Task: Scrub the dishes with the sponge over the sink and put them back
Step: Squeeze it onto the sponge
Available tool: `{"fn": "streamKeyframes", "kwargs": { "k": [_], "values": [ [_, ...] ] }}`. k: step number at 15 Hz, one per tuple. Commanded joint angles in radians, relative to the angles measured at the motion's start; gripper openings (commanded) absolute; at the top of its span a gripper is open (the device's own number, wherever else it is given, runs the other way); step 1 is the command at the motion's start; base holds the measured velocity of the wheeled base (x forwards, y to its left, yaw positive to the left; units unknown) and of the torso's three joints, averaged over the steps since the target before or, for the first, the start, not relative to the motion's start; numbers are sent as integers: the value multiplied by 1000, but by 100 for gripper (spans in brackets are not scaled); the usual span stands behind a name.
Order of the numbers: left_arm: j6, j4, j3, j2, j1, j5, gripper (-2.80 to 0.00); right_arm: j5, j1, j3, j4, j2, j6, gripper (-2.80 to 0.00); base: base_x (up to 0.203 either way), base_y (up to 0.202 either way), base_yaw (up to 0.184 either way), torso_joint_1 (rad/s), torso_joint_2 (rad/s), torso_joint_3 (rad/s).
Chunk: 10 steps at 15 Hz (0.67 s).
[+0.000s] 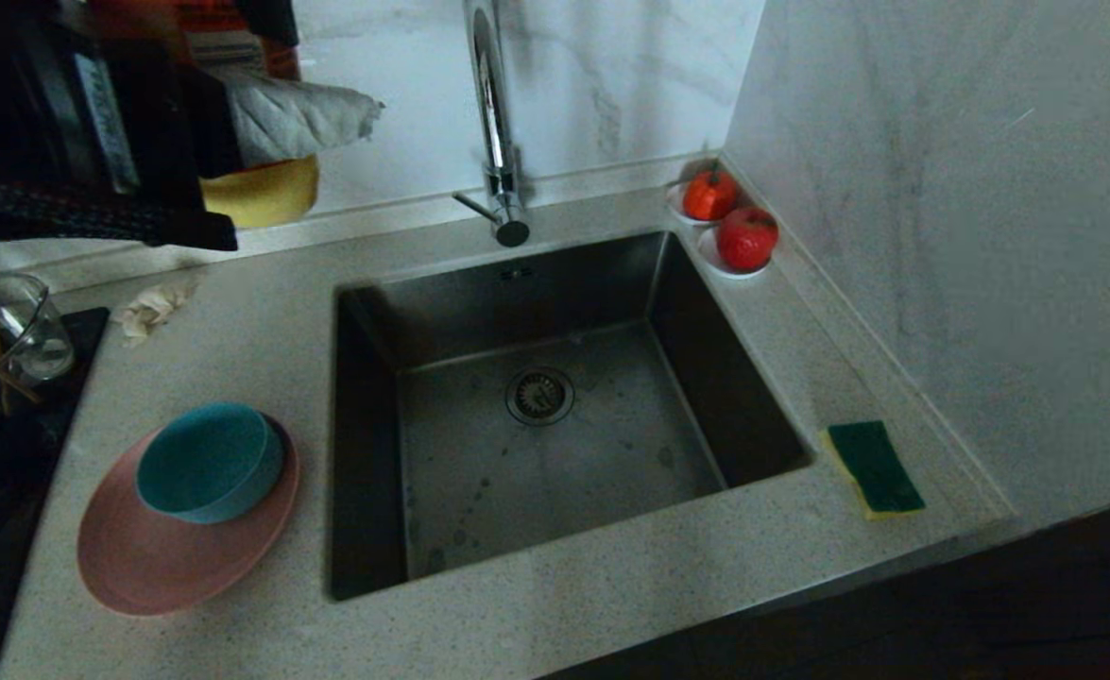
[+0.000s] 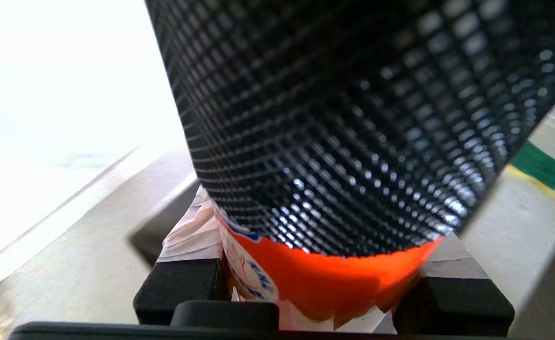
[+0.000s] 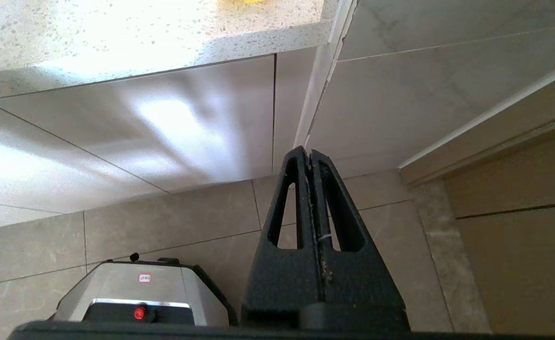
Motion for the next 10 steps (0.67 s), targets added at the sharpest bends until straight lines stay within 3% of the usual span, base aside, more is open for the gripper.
{"fn": "streamKeyframes", "kwargs": {
  "k": [1,5,10],
  "values": [
    [0,30,-87,90,-16,-27,-280,0,0,0,2,1,-1,-280,0,0,0,0,0,0],
    [-1,74,-196,195,-30,-76,-280,0,0,0,2,1,-1,-280,0,0,0,0,0,0],
    [-3,68,-226,315,-109,-86,-280,0,0,1,2,1,-1,-280,0,0,0,0,0,0]
  ]
}}
